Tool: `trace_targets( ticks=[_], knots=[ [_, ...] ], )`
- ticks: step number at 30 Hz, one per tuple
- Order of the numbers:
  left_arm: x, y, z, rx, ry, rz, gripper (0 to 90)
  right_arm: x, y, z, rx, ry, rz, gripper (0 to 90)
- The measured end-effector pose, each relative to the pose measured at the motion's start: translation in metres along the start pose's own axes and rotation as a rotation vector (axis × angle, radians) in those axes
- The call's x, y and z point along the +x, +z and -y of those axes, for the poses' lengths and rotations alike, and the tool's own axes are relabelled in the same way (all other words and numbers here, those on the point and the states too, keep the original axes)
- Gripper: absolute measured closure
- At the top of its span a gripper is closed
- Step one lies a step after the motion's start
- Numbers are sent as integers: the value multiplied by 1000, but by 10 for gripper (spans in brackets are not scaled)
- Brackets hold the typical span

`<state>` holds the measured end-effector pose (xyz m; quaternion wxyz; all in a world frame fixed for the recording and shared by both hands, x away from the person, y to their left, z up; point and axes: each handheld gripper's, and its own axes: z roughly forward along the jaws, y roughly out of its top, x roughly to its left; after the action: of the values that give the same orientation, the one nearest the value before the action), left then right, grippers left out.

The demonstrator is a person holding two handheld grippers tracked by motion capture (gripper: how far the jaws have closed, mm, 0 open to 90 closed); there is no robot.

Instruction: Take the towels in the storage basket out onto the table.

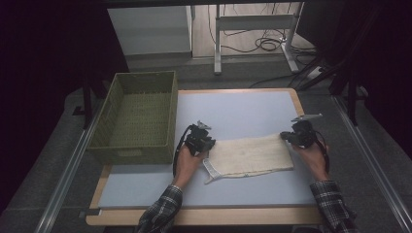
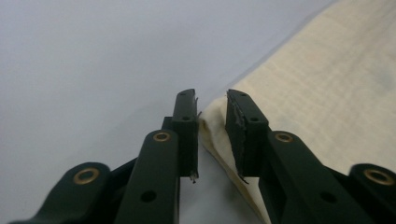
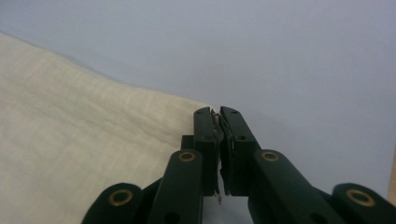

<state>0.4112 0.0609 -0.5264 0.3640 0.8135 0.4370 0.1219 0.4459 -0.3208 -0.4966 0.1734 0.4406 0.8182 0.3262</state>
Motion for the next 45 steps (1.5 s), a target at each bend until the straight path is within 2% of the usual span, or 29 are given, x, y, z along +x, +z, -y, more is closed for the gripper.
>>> trace_targets(
  ticks=[3,4,8,13,15,23,30,38,45],
  knots=[
    [0,-4,2,0,18,-17,633,-1,-8,4,-15,1,9,767],
    [1,-4,3,2,21,-39,603,-2,-10,5,-17,9,9,748],
    [5,1,5,10,26,-67,520,-1,-21,13,-23,19,-24,700],
    [13,5,10,-30,17,-58,388,13,-30,26,-10,-5,-63,628],
    [17,7,13,-56,0,-32,350,20,-33,32,-7,-8,-77,605],
    [18,7,14,-56,3,-27,345,53,-39,45,-24,-51,-151,570],
    [18,7,14,-58,1,-27,346,86,-34,48,-24,-103,-225,663],
    [18,7,14,-60,-3,-28,349,127,-25,42,-14,-163,-318,707],
    [18,7,14,-62,-2,-29,353,166,-10,31,11,-222,-394,717]
  ],
)
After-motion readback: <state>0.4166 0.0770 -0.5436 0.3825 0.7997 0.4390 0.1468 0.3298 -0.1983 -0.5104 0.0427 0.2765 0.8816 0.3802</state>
